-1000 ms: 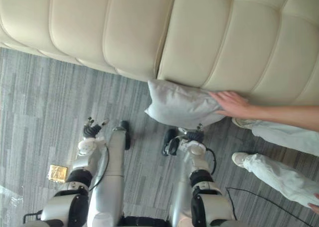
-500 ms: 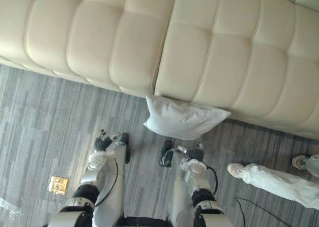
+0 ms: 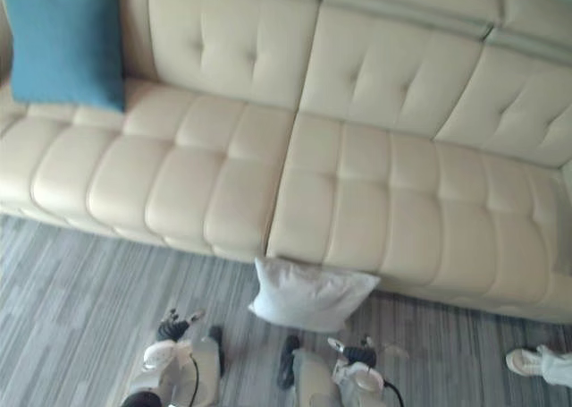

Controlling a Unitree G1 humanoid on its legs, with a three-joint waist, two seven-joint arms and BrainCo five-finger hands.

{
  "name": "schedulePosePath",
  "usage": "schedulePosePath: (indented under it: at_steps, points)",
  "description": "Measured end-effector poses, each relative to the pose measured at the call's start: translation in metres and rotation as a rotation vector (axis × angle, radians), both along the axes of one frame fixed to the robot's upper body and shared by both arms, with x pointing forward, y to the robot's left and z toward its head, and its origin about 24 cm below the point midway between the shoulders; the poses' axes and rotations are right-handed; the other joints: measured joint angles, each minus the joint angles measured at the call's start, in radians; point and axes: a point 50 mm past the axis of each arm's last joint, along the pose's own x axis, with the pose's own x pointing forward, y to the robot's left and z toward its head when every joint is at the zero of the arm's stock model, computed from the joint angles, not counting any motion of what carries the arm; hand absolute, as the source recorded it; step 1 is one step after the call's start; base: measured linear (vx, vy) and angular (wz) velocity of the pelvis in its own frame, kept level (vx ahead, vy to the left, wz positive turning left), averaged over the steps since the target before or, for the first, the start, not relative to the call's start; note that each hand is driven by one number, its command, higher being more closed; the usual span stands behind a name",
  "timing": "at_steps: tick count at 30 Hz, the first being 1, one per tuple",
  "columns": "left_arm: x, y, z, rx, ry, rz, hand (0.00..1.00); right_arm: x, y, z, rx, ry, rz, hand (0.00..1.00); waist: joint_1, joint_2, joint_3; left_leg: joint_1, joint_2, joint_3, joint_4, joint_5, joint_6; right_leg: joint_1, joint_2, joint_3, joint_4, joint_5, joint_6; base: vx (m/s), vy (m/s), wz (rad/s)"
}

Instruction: Pick up cushions and gather them together orderly.

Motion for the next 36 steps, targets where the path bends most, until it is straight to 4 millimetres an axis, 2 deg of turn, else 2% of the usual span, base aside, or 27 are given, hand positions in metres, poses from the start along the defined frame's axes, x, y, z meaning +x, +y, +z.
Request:
schedulePosePath:
  at_steps: [4,11,12,13,15,16,18,19,20,21,22,23,24,26,27,30,31,32,33,35,36]
  points:
    - [-0.009,-0.003,-0.005,-0.020,0.033,-0.011,0.00,-0.005,0.007,-0.003,0.029,0.019,0.024,0.00,-0.002,0.019,-0.030,0.051,0.003,0.037,-0.020,-0.005,0.006,0.040,0.003,0.027,-0.041,0.018,0.005,0.04,0.046,-0.21]
    - [-0.010,-0.005,-0.006,-0.035,0.038,-0.021,0.00,-0.001,0.014,-0.004,0.030,0.033,0.099,0.00,0.001,0.028,-0.037,0.056,0.034,0.103,0.033,-0.039,0.012,0.028,0.037,0.104,-0.060,0.057,0.010,-0.04,0.036,-0.36]
    - [-0.010,-0.005,-0.006,-0.033,0.036,-0.021,0.00,0.002,0.015,-0.004,0.032,0.028,0.101,0.00,0.004,0.032,-0.030,0.052,0.055,0.133,0.062,-0.056,0.014,0.012,0.042,0.108,-0.040,0.055,0.015,-0.12,0.036,-0.58]
    - [-0.010,-0.004,-0.006,-0.030,0.034,-0.019,0.00,0.007,0.017,-0.002,0.036,0.017,0.103,0.00,0.008,0.037,-0.027,0.048,0.063,0.151,0.068,-0.057,0.016,-0.002,0.029,0.086,-0.025,0.025,0.018,-0.14,0.032,-0.72]
    - [-0.009,0.001,-0.004,-0.015,0.025,-0.019,0.00,0.012,0.023,-0.001,0.049,0.009,0.114,0.00,0.009,0.032,-0.023,0.032,0.098,0.202,0.099,-0.059,0.019,-0.061,-0.086,-0.124,0.146,-0.014,-0.018,-0.11,-0.039,-0.68]
    - [-0.010,0.001,-0.004,-0.014,0.030,-0.017,0.00,0.012,0.023,-0.001,0.048,0.010,0.112,0.00,0.008,0.033,-0.023,0.029,0.112,0.208,0.105,-0.058,0.017,-0.067,-0.116,-0.166,0.204,-0.028,-0.035,-0.09,-0.132,-0.42]
    - [-0.009,0.003,-0.003,0.002,0.028,-0.042,0.00,0.011,0.021,-0.002,0.045,0.014,0.110,0.00,0.009,0.031,-0.023,0.024,0.152,0.211,0.108,-0.041,-0.013,-0.047,-0.199,-0.182,0.345,-0.049,-0.026,-0.06,-0.233,-0.22]
    - [-0.009,0.003,-0.003,0.007,0.029,-0.048,0.00,0.010,0.021,-0.002,0.046,0.019,0.108,0.00,0.009,0.027,-0.025,0.025,0.159,0.214,0.108,-0.035,-0.022,-0.035,-0.227,-0.181,0.353,-0.045,-0.028,-0.05,-0.331,-0.29]
    - [-0.009,0.006,-0.003,0.014,0.030,-0.047,0.00,0.009,0.022,-0.003,0.049,0.026,0.110,0.00,0.010,0.013,-0.031,0.026,0.164,0.220,0.106,-0.027,-0.041,-0.022,-0.265,-0.175,0.336,-0.055,-0.003,-0.06,-0.386,-0.47]
    - [-0.009,0.005,-0.003,0.012,0.034,-0.048,0.00,0.011,0.022,-0.003,0.047,0.024,0.112,0.00,0.015,0.011,-0.037,0.028,0.174,0.212,0.075,-0.015,-0.059,-0.006,-0.217,-0.182,0.277,-0.094,0.024,-0.09,-0.437,-0.56]
    - [-0.010,0.002,-0.005,0.003,0.040,-0.049,0.00,0.014,0.019,-0.002,0.038,0.020,0.116,0.00,0.015,0.028,-0.038,0.027,0.179,0.196,0.049,-0.011,-0.057,0.006,-0.185,-0.178,0.227,-0.099,0.033,-0.09,-0.338,-0.69]
    - [-0.012,-0.003,-0.006,-0.009,0.046,-0.052,0.00,0.018,0.014,-0.001,0.018,0.025,0.128,0.00,0.019,0.047,-0.044,0.028,0.175,0.164,0.003,0.006,-0.036,0.007,-0.149,-0.172,0.160,-0.099,0.043,-0.11,-0.308,-0.59]
    - [-0.015,-0.007,-0.008,-0.017,0.063,-0.063,0.00,0.016,0.007,-0.002,0.002,0.043,0.136,0.00,0.019,0.065,-0.044,0.037,0.179,0.130,-0.046,0.044,-0.009,0.005,-0.113,-0.171,0.126,-0.082,0.036,-0.08,-0.236,-0.44]
    - [-0.013,-0.009,-0.008,-0.013,0.062,-0.086,0.00,0.008,0.003,-0.005,-0.005,0.082,0.135,0.00,0.017,0.067,-0.044,0.042,0.181,0.092,-0.088,0.078,0.020,0.004,-0.088,-0.176,0.120,-0.082,0.026,-0.05,-0.211,0.06]
    - [-0.011,-0.009,-0.007,-0.011,0.053,-0.089,0.00,0.007,-0.006,-0.005,-0.028,0.091,0.134,0.00,0.016,0.076,-0.036,0.034,0.184,0.059,-0.084,0.108,0.020,0.004,-0.080,-0.188,0.125,-0.087,0.017,-0.05,-0.164,0.21]
    - [-0.004,-0.010,-0.004,0.002,0.036,-0.123,0.00,0.007,-0.019,-0.003,-0.061,0.091,0.125,0.00,0.009,0.065,-0.013,-0.023,0.168,0.037,-0.011,0.132,0.029,0.003,-0.089,-0.208,0.125,-0.085,0.010,-0.07,-0.084,0.23]
    - [-0.002,-0.010,-0.004,0.007,0.032,-0.136,0.00,0.006,-0.022,-0.002,-0.072,0.096,0.120,0.00,0.009,0.066,-0.008,-0.036,0.149,0.028,0.014,0.113,0.014,0.004,-0.099,-0.207,0.123,-0.085,0.010,-0.06,0.082,0.19]
    - [-0.001,-0.013,-0.004,0.009,0.032,-0.162,0.00,0.005,-0.027,-0.002,-0.080,0.101,0.101,0.00,0.009,0.069,-0.006,-0.050,0.100,0.015,0.063,0.074,-0.024,0.005,-0.115,-0.206,0.114,-0.078,0.016,-0.04,0.168,0.12]
    - [-0.002,-0.015,-0.004,0.008,0.036,-0.178,0.00,0.002,-0.028,-0.003,-0.074,0.103,0.073,0.00,0.008,0.072,-0.004,-0.048,0.037,0.031,0.081,0.002,-0.009,0.009,-0.124,-0.204,0.093,-0.069,0.026,-0.03,0.198,0.09]
    - [-0.001,-0.015,-0.003,0.010,0.031,-0.181,0.00,0.002,-0.024,-0.003,-0.062,0.098,0.067,0.00,0.009,0.070,-0.003,-0.045,0.031,0.063,0.061,-0.017,-0.006,0.012,-0.131,-0.201,0.083,-0.062,0.040,0.03,0.162,0.00]
    - [-0.001,-0.010,-0.003,0.021,0.033,-0.181,0.00,-0.001,-0.017,-0.006,-0.037,0.102,0.062,0.00,0.009,0.056,-0.003,-0.037,0.016,0.074,0.031,-0.013,0.001,0.013,-0.135,-0.187,0.049,-0.045,0.057,0.07,0.149,-0.12]
